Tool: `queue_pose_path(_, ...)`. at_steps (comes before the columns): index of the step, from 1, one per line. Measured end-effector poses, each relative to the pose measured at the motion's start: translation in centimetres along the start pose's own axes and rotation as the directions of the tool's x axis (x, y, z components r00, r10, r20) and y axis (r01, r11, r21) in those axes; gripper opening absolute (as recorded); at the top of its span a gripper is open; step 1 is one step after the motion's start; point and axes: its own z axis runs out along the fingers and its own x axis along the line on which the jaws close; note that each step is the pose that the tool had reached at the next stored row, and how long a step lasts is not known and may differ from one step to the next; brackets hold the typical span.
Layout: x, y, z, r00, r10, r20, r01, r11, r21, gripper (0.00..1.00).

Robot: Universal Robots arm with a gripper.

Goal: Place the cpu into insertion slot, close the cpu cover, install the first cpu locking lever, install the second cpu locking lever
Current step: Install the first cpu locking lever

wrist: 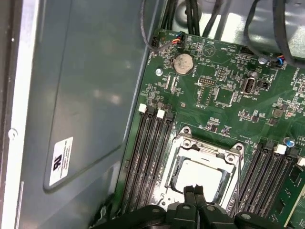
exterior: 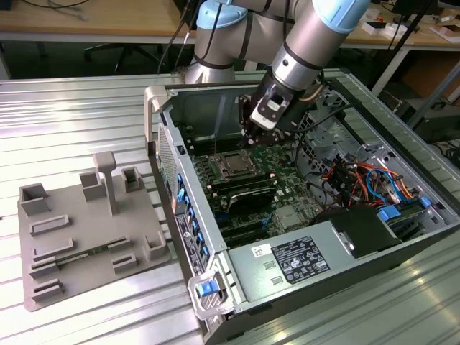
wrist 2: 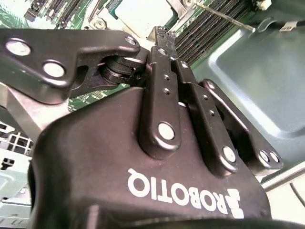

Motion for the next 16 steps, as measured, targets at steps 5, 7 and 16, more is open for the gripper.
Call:
queue_pose_path(5,0.00,0.00,0.00,0.9992,-0.039,0.0060,0.039,0.9992,0.0055,0.11)
queue_pose_path(7,0.00,0.00,0.00,0.9985,-0.054,0.0081,0.054,0.9985,0.0077,0.11)
queue_pose_path(16,0.00,0.00,0.00,0.9954,-0.095,0.0139,0.094,0.9954,0.0137,0.11)
